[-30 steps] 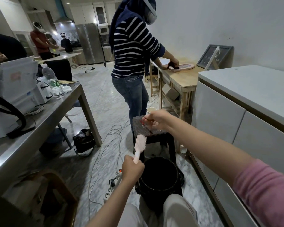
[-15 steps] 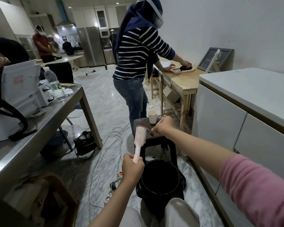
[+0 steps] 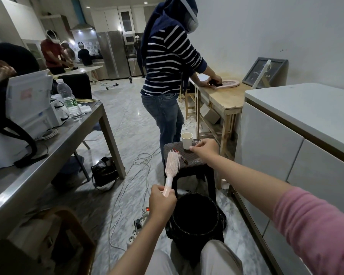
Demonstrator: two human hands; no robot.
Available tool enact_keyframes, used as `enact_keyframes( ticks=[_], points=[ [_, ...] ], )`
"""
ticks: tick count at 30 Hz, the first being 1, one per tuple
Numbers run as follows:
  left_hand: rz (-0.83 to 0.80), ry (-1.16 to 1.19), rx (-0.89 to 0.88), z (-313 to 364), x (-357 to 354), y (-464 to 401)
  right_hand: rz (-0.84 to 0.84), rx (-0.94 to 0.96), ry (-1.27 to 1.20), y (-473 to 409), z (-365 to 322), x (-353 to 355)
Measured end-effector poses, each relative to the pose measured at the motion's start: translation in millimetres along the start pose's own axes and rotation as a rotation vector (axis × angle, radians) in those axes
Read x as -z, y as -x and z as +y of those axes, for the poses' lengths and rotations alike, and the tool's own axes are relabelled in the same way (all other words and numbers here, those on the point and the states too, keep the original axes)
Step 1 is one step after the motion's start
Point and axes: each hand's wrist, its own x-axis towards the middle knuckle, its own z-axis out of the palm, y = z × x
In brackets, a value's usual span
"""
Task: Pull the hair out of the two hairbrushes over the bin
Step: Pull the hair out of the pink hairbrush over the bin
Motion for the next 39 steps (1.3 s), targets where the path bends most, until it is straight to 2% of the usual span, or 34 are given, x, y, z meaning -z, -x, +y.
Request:
enact_keyframes(
  ticks=[3,5,7,9,11,19,23,26,28,33,35,39],
  points=[
    [0.002,-0.015,-0.012,1,-1,3,-0.114,0.000,-0.072,-2,2,-1],
    [-0.006,-0.031,-0.024,3,-2,6,-0.273,0.030,-0.125,2,0,1],
    [-0.024,-0.047,-0.055,5,-1,10,-0.437,0.125,-0.043,6,-2,2],
    [-0.036,-0.056,-0.099,6,-1,13,-0.496,0.210,0.092,7,-5,2],
    [-0.028,-0.059,-0.132,6,0,17,-0.442,0.265,0.149,5,-7,1],
    [-0.030,-0.043,-0.187,9,2,23,-0.208,0.339,0.113,2,-8,2],
    [-0.036,-0.016,-0.149,13,-3,24,-0.083,0.406,0.278,5,-8,-4],
    [-0.036,-0.022,-0.109,13,-8,27,-0.091,0.508,0.446,14,-9,-9],
    [-0.038,-0.026,-0.099,13,-9,29,-0.093,0.530,0.467,15,-10,-10],
    [0.010,0.017,-0.012,14,-3,24,-0.008,0.382,0.220,13,-11,-11],
    [0.015,0.053,0.010,14,0,21,0.027,0.324,0.193,10,-7,-9],
    [-0.031,0.130,0.027,17,4,21,-0.034,0.182,0.066,13,-3,-7]
  ],
)
